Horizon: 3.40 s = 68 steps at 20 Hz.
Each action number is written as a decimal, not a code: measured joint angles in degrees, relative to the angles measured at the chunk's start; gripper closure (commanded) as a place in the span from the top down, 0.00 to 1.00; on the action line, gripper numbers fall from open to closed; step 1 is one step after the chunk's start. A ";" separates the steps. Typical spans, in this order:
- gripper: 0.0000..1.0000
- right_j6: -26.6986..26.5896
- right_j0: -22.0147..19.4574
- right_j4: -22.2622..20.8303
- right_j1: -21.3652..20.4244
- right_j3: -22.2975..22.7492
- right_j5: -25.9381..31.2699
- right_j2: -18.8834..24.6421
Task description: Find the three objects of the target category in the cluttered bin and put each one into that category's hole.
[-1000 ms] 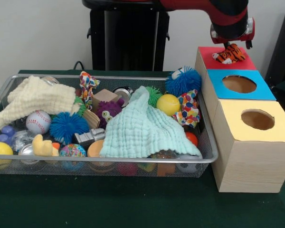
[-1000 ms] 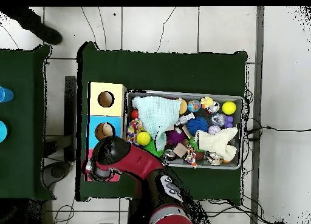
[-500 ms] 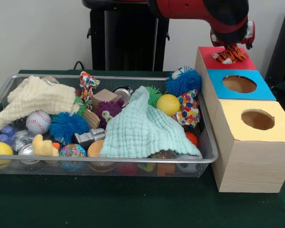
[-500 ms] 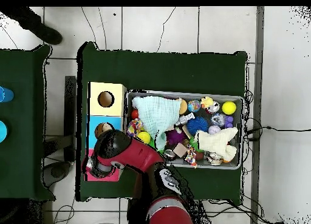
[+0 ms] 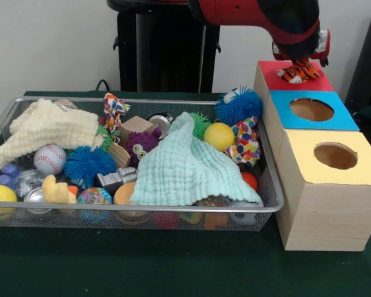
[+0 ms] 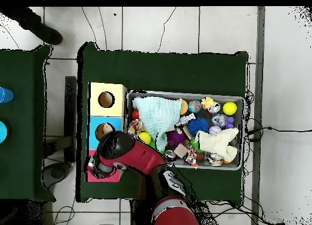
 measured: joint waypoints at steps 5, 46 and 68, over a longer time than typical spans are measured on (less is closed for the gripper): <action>1.00 3.97 -1.08 0.30 -0.63 1.47 -2.12 1.07; 1.00 14.42 9.51 -18.77 4.39 -18.90 15.63 -3.93; 1.00 15.18 3.53 -23.33 4.68 -19.36 16.00 2.27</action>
